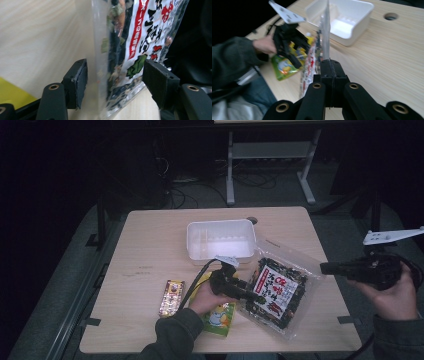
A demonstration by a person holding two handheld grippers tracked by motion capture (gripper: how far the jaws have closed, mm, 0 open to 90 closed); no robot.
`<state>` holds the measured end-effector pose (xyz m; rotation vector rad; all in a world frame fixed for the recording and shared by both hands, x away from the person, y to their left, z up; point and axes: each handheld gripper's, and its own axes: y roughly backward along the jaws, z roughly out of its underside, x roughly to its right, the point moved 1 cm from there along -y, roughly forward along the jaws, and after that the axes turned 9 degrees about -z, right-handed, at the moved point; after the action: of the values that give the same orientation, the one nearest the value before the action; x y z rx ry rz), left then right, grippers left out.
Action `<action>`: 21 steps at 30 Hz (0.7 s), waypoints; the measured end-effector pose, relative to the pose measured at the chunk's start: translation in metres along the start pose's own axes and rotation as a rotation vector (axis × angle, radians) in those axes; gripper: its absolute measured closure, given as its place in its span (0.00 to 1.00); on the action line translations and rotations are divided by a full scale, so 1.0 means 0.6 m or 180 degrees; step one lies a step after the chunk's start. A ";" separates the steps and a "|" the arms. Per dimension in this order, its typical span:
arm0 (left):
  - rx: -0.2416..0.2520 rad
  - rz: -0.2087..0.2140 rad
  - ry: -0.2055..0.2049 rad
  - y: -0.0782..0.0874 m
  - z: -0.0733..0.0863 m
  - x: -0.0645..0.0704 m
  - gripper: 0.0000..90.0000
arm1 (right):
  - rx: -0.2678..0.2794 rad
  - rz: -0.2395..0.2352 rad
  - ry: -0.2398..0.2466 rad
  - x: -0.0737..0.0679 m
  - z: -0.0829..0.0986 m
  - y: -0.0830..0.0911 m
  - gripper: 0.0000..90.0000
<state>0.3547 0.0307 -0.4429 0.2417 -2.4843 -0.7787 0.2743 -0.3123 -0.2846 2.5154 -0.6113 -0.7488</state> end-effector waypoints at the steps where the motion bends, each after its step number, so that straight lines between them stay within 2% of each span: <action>1: 0.0000 0.0000 0.0000 0.000 0.000 0.000 0.45 | 0.0010 -0.0034 0.0000 0.001 -0.001 -0.001 1.00; 5: 0.0017 0.0038 -0.0017 0.004 0.001 0.000 0.59 | -0.0011 -0.0038 0.0003 0.002 -0.006 -0.001 1.00; 11: 0.0073 0.0135 -0.0114 0.014 0.004 0.007 0.69 | -0.0007 -0.0027 0.0027 0.001 -0.012 -0.001 1.00; 12: 0.0082 0.0144 -0.0142 0.016 0.005 0.008 0.74 | 0.0000 -0.0037 0.0035 0.001 -0.013 -0.001 0.99; 15: 0.0066 0.0137 -0.0256 0.021 0.008 0.014 0.77 | 0.0006 -0.0054 0.0060 0.002 -0.014 -0.002 0.99; 17: 0.0056 0.0085 -0.0390 0.024 0.010 0.020 0.79 | -0.0016 -0.0053 0.0069 0.004 -0.014 -0.004 0.99; 21: 0.0054 0.0045 -0.0493 0.026 0.011 0.025 0.81 | -0.0011 -0.0072 0.0058 0.010 -0.012 -0.003 0.95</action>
<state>0.3381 0.0415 -0.4321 0.1754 -2.6355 -0.7981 0.2834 -0.3116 -0.2826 2.5272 -0.5758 -0.7337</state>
